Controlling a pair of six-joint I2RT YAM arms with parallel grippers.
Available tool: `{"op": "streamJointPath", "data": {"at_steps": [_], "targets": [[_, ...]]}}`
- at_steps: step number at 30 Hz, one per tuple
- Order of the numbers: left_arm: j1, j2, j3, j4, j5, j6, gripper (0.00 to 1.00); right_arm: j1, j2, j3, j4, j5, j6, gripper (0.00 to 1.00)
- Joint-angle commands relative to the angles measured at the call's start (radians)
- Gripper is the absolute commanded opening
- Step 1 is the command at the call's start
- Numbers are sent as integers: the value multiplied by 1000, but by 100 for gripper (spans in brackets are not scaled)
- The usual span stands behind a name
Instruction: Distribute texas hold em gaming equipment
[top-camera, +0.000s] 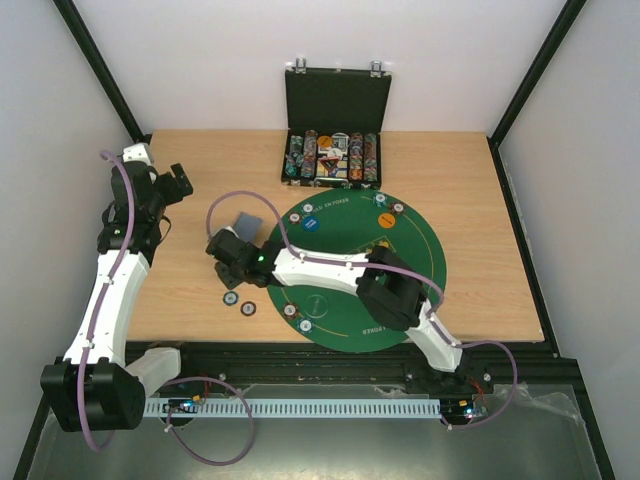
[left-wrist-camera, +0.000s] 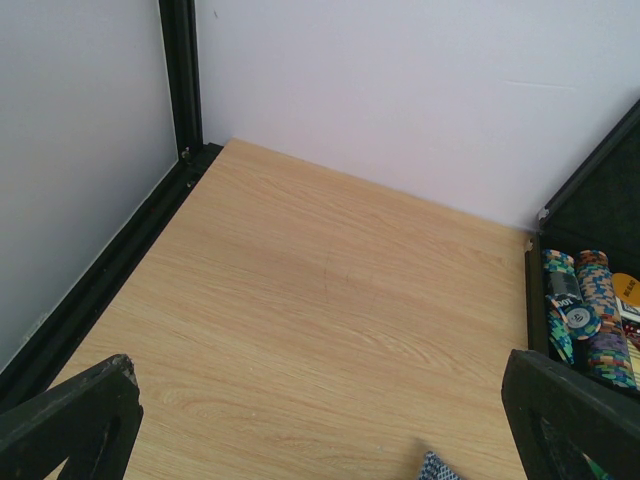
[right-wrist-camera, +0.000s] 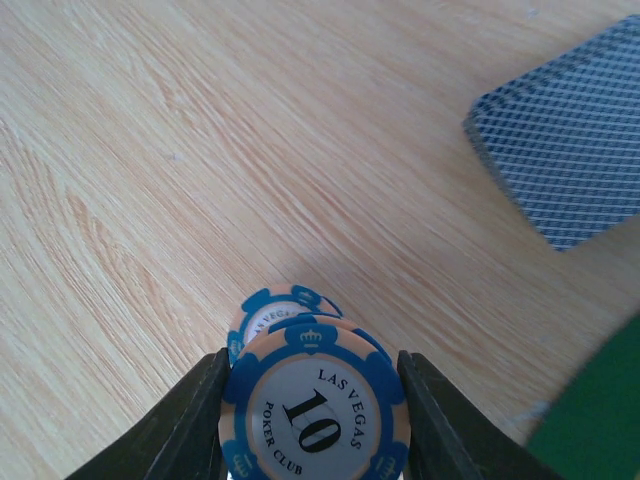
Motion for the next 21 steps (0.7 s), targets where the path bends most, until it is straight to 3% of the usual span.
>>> {"op": "streamJointPath", "data": {"at_steps": [1,10,21], "targets": [[3,-11,-6,21,-4,8,100,-27,-119,-83,44,18,30,33],[3,-11,-7,22,-2,7,99,-114,-425,-538,154,22,102,33],[3,-11,-8,23,-3,7,100,-122,-705,-918,188,-49,193,33]]}}
